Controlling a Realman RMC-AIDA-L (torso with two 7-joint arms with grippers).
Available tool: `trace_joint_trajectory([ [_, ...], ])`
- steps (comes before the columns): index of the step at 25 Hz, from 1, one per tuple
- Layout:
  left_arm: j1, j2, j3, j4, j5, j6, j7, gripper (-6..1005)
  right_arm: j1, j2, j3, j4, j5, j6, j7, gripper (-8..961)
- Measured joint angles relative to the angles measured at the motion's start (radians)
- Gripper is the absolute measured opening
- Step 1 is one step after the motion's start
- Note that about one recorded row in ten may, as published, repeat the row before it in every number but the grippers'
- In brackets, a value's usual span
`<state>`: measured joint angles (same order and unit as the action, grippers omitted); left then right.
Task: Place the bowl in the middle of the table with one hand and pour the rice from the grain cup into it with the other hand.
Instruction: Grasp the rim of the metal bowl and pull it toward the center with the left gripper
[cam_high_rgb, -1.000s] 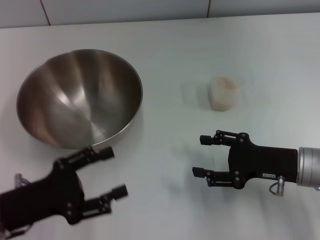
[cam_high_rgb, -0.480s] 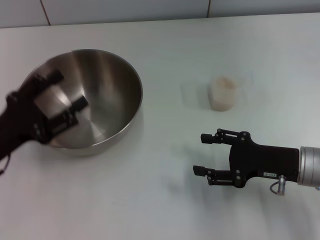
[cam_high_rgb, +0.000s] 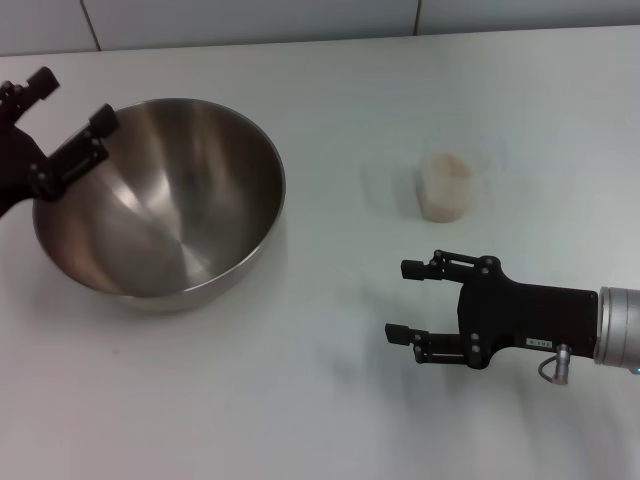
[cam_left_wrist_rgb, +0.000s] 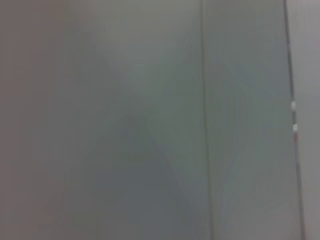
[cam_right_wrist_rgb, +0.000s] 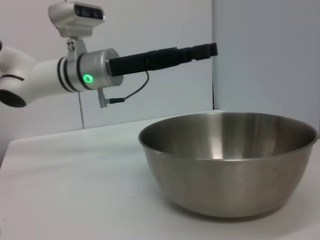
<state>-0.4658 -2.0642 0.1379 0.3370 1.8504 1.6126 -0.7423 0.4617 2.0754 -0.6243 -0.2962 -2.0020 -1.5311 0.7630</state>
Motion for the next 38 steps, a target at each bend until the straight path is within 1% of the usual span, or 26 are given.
trace_joint_trajectory([
  [4, -0.007, -0.002, -0.001, 0.008, -0.038, -0.059, -0.006, 823, 0.0, 0.0, 0.0, 0.0, 0.0, 0.0, -0.004, 774],
  [19, -0.017, -0.002, 0.003, 0.009, -0.076, -0.121, -0.023, 821, 0.001, 0.0, 0.0, 0.0, 0.0, 0.0, -0.005, 774],
  [23, -0.024, 0.0, 0.021, 0.033, -0.069, -0.146, -0.089, 821, 0.001, 0.0, 0.0, 0.0, 0.0, 0.0, -0.005, 774],
  [25, -0.027, 0.001, 0.057, 0.078, -0.065, -0.167, -0.17, 821, 0.001, 0.0, 0.0, 0.0, 0.0, 0.0, -0.005, 774],
  [28, -0.025, -0.001, 0.156, 0.173, -0.062, -0.209, -0.326, 821, 0.001, 0.0, 0.0, 0.0, 0.0, 0.0, -0.005, 774],
  [32, -0.006, 0.002, 0.319, 0.302, -0.059, -0.279, -0.526, 820, 0.002, 0.0, 0.0, 0.0, 0.0, 0.0, -0.005, 774],
  [33, 0.003, 0.003, 0.372, 0.344, -0.054, -0.304, -0.575, 820, 0.003, 0.0, 0.0, 0.0, 0.0, 0.0, -0.005, 774],
  [35, 0.016, 0.003, 0.441, 0.403, -0.034, -0.34, -0.644, 820, 0.003, 0.0, 0.0, 0.0, 0.0, 0.0, -0.005, 774],
  [36, 0.023, 0.003, 0.483, 0.451, 0.001, -0.368, -0.706, 820, 0.003, 0.0, 0.0, 0.0, 0.0, 0.0, -0.005, 774],
  [38, 0.023, 0.002, 0.504, 0.487, 0.042, -0.38, -0.756, 820, 0.003, 0.0, 0.0, 0.0, 0.0, 0.0, -0.005, 774],
])
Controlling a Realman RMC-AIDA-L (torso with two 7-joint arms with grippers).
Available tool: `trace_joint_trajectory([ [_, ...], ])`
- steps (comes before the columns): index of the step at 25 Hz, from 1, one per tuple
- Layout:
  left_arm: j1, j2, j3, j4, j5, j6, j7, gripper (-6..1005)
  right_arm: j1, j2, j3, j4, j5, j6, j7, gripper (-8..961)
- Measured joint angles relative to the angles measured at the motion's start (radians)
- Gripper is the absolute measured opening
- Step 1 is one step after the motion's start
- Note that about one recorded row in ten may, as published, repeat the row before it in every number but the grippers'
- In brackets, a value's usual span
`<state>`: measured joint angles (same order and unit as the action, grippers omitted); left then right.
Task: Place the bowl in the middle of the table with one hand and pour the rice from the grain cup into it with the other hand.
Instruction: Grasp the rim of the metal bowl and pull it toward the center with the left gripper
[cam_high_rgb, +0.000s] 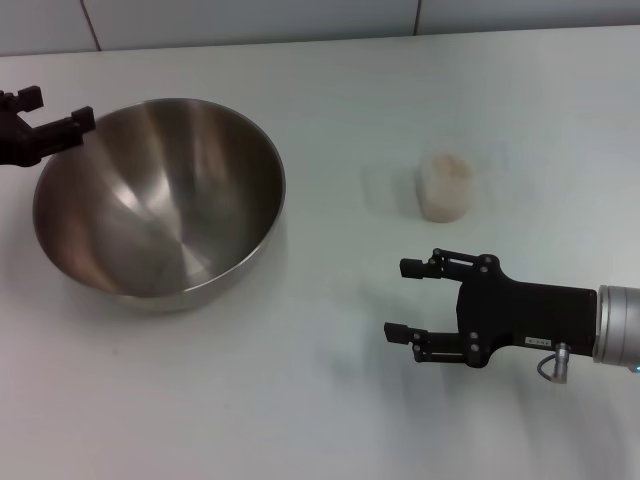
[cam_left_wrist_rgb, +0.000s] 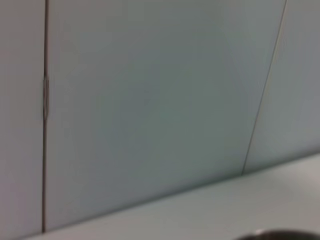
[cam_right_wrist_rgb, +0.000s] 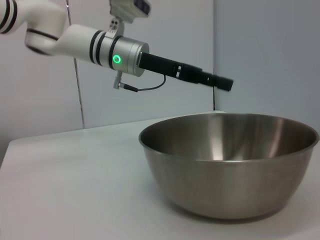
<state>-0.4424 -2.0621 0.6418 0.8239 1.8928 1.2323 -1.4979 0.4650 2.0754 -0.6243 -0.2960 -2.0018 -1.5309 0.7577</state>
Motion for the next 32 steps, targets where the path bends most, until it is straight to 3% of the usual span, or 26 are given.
trace_joint_trajectory([
  [11, -0.03, -0.003, 0.12, 0.212, 0.341, -0.003, -0.321, 819, 0.001, 0.0, 0.0, 0.0, 0.0, 0.0, 0.0, 775],
  [21, -0.099, -0.004, 0.201, 0.261, 0.581, 0.005, -0.493, 818, 0.001, 0.0, 0.0, 0.003, 0.001, 0.0, 0.0, 775],
  [32, -0.118, -0.006, 0.227, 0.28, 0.627, 0.023, -0.529, 817, 0.001, 0.0, 0.0, 0.005, 0.003, 0.0, 0.0, 775],
])
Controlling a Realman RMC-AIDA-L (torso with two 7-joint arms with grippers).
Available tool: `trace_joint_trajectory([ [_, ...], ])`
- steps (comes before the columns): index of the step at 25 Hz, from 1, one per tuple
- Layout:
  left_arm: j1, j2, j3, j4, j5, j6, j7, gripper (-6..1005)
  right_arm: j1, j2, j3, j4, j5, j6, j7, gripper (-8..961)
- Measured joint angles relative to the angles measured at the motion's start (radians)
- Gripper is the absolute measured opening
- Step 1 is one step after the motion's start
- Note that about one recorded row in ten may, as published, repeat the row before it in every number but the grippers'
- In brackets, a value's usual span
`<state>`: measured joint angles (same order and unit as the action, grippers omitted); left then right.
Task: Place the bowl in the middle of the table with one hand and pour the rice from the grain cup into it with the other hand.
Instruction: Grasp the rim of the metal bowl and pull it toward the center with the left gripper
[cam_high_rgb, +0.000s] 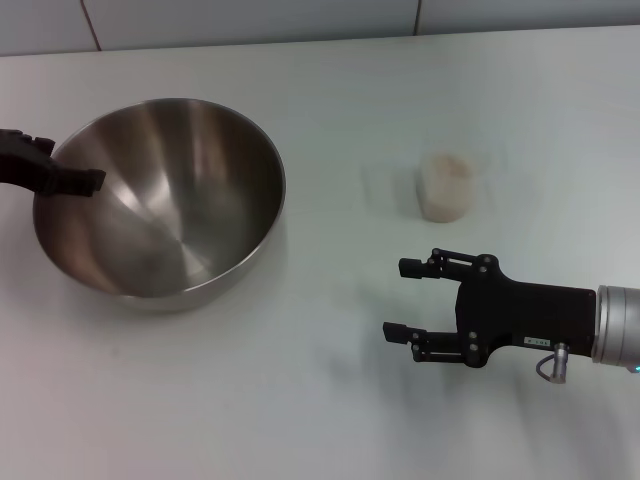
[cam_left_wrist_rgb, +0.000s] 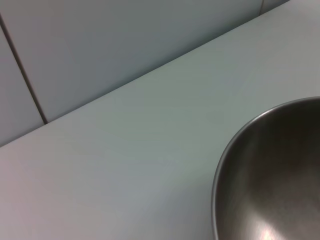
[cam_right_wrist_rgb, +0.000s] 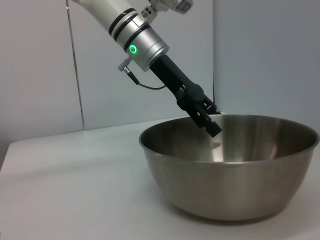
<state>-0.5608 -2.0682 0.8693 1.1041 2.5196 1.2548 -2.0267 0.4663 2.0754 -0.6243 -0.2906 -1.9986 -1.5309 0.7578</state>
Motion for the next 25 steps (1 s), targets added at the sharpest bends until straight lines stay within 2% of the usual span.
trace_joint_trajectory([
  [12, -0.002, 0.002, 0.0, -0.004, 0.002, 0.003, -0.001, 816, 0.001, 0.0, 0.0, 0.001, 0.011, 0.0, 0.0, 775],
  [17, -0.004, 0.002, 0.001, -0.008, 0.011, 0.003, -0.001, 560, 0.003, 0.0, 0.0, 0.001, 0.011, 0.0, 0.0, 775],
  [25, -0.006, 0.001, 0.001, -0.008, 0.01, 0.002, -0.001, 407, 0.005, 0.0, 0.0, -0.001, 0.011, 0.0, 0.0, 775],
])
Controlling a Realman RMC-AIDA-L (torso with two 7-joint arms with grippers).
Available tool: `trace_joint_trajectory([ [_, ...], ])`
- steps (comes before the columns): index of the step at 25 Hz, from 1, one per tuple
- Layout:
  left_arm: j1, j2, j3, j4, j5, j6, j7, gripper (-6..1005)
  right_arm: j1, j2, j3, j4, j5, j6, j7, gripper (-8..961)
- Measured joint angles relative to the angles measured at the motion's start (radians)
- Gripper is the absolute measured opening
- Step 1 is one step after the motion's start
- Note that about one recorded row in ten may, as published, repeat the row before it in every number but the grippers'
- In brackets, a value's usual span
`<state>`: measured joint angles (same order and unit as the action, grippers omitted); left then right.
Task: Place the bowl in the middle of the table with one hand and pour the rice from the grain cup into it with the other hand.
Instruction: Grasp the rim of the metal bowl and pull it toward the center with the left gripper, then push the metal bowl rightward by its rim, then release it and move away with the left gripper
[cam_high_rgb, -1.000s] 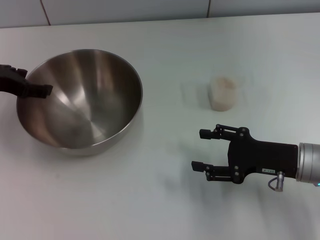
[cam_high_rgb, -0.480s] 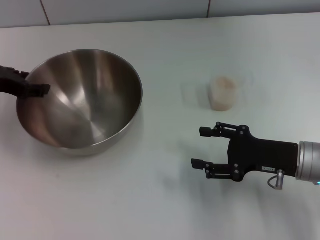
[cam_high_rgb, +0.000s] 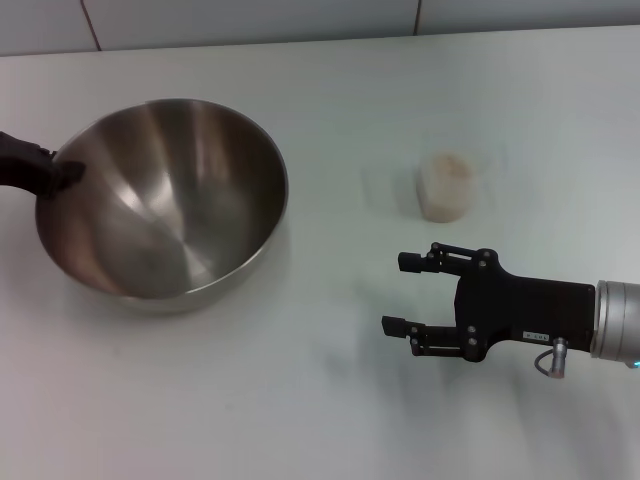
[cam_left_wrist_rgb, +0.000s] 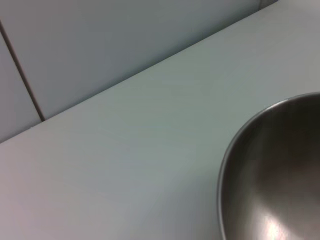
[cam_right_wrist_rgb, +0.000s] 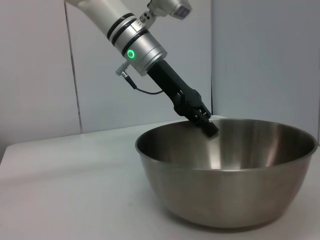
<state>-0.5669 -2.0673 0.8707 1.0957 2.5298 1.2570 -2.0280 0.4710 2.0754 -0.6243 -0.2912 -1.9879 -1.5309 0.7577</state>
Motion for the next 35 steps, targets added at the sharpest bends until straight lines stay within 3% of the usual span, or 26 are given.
trace_joint_trajectory([
  [3, -0.004, 0.0, -0.001, 0.0, -0.003, 0.0, -0.006, 350, 0.0, 0.0, 0.0, 0.0, 0.0, 0.0, 0.0, 775],
  [6, -0.009, 0.002, 0.0, -0.001, 0.001, 0.001, -0.019, 126, 0.0, 0.0, 0.0, 0.001, 0.0, 0.0, 0.0, 775],
  [14, -0.013, 0.003, -0.006, 0.005, -0.005, 0.014, -0.022, 85, 0.0, 0.0, 0.0, 0.001, 0.0, 0.0, 0.0, 775],
  [21, -0.044, 0.006, -0.048, 0.041, -0.037, 0.1, -0.023, 56, 0.0, 0.0, 0.0, 0.001, 0.0, 0.002, 0.0, 775],
  [23, -0.08, 0.006, -0.087, 0.074, -0.064, 0.171, -0.021, 48, 0.0, 0.0, 0.0, 0.001, 0.0, 0.002, 0.0, 775],
  [28, -0.126, 0.002, -0.09, 0.105, -0.071, 0.217, -0.025, 45, 0.0, 0.0, 0.0, 0.001, 0.0, 0.001, 0.0, 775],
  [35, -0.211, -0.003, -0.052, 0.045, -0.075, 0.225, -0.026, 41, 0.0, 0.0, 0.0, 0.001, 0.0, 0.0, 0.0, 775],
])
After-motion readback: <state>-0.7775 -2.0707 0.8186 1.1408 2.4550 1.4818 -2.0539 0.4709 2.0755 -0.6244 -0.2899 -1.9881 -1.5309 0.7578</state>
